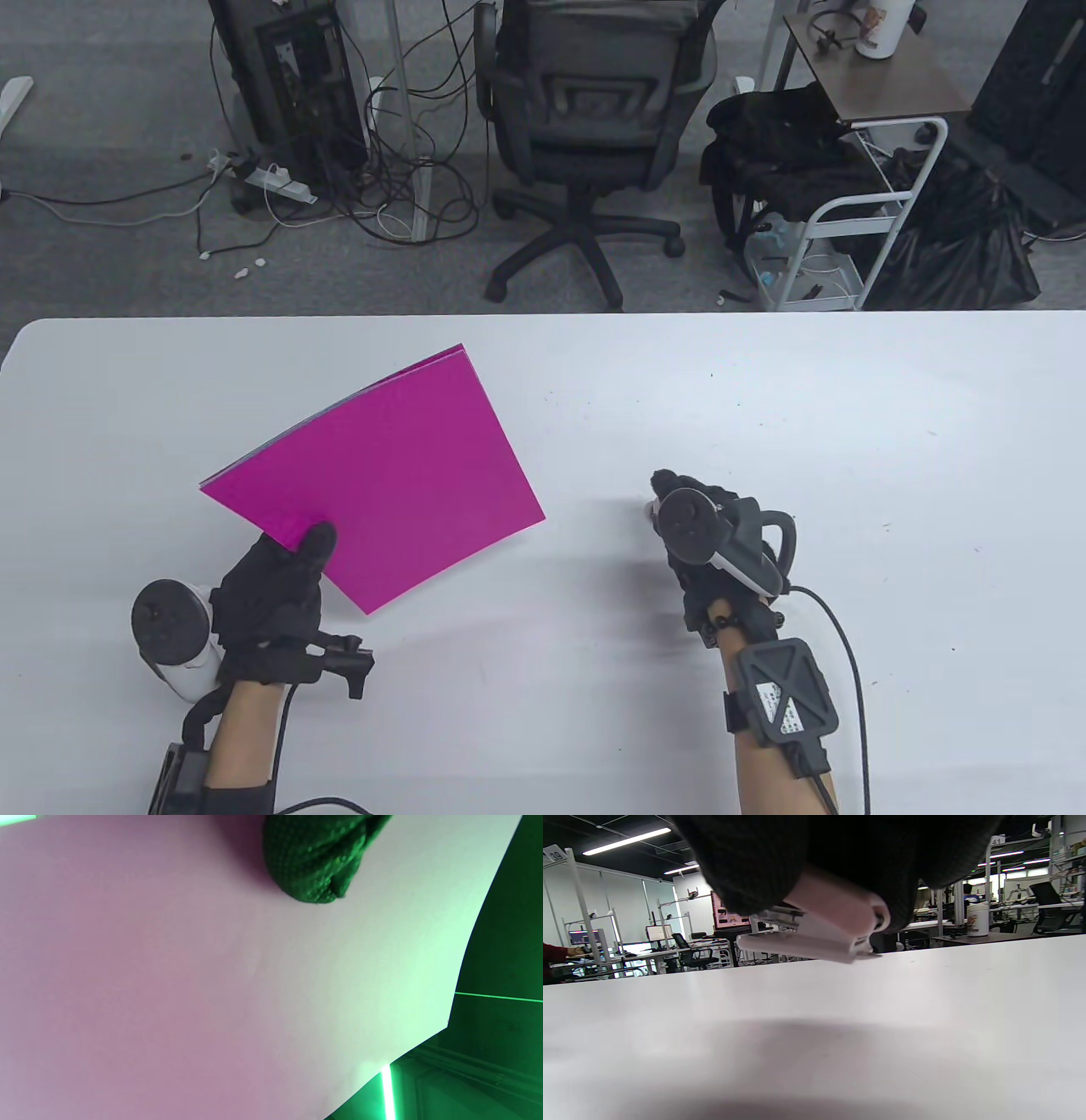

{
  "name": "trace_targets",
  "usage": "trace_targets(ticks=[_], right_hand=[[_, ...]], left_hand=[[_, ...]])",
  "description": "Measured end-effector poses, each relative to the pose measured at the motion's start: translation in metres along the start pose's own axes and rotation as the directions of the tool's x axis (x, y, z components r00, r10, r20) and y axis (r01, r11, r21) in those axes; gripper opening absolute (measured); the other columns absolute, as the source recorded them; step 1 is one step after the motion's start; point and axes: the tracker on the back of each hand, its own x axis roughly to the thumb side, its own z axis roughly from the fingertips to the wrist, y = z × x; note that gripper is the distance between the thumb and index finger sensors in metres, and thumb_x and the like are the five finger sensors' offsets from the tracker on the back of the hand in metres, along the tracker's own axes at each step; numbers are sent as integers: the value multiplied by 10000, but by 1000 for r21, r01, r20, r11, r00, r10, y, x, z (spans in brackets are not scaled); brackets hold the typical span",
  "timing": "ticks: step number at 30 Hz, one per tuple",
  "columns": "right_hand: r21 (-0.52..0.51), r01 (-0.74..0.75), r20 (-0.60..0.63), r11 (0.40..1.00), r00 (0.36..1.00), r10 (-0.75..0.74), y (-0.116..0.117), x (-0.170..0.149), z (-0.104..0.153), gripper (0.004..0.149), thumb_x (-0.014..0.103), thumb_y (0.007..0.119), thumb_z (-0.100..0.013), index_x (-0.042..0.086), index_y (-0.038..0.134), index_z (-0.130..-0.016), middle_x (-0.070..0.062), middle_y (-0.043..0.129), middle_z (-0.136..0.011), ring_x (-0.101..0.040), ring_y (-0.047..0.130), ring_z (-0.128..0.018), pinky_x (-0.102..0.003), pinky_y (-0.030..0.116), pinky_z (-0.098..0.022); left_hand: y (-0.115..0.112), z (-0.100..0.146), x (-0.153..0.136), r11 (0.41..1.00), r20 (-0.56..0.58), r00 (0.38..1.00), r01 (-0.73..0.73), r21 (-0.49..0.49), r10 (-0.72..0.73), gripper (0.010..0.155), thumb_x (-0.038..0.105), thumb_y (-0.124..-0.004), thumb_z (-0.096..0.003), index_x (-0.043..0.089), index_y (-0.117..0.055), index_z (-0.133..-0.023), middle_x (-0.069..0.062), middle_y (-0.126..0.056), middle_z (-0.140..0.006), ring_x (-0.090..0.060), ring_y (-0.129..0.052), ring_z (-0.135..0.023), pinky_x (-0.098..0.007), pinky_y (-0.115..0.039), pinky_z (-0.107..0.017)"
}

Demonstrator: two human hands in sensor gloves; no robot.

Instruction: Push down lever to staple documents

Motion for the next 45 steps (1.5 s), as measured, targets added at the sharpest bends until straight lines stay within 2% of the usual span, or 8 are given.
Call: trace_targets(ticks=[6, 18, 31, 40, 45], right_hand=[[18, -82, 91, 997, 993, 80, 12, 21, -3, 584, 268, 845, -432, 152, 692, -982, -135, 816, -950, -398, 896, -830, -583, 710, -662], [81, -170, 194, 982, 969, 151, 37, 30, -6, 578, 269, 855, -412, 166, 718, -964, -113, 838, -939, -382, 917, -813, -557, 751, -644], [88, -174, 189, 981, 970, 155, 47, 31, -6, 576, 272, 844, -420, 159, 707, -968, -119, 841, -934, -376, 923, -808, -553, 754, -641], [96, -153, 184, 983, 974, 134, 48, 28, -7, 571, 275, 848, -421, 157, 715, -964, -121, 845, -931, -376, 933, -801, -552, 766, -633], [98, -142, 181, 985, 976, 123, 48, 27, -7, 571, 276, 849, -422, 155, 716, -964, -123, 844, -932, -375, 933, -804, -550, 767, -635]], left_hand=[[1, -1, -1, 1000, -6, 1000, 2, 1, -2, 396, 261, -810, -534, 166, -858, -915, -82, -1020, -861, -322, -1063, -741, -574, -919, -535], [0, 0, -3, 1000, -23, 1000, 15, -3, -15, 395, 259, -812, -536, 152, -863, -913, -92, -1026, -850, -329, -1067, -727, -575, -920, -525], [-1, 0, -5, 999, -35, 999, 28, -26, -29, 395, 255, -812, -536, 145, -864, -912, -98, -1026, -846, -334, -1063, -723, -580, -915, -519], [1, -4, 10, 994, -158, 983, 82, -73, -93, 394, 242, -815, -537, 122, -876, -908, -119, -1038, -828, -353, -1073, -695, -588, -924, -488], [7, -20, 13, 981, -263, 950, 135, -137, -168, 394, 234, -816, -541, 107, -880, -908, -134, -1044, -815, -357, -1081, -673, -588, -930, -468]])
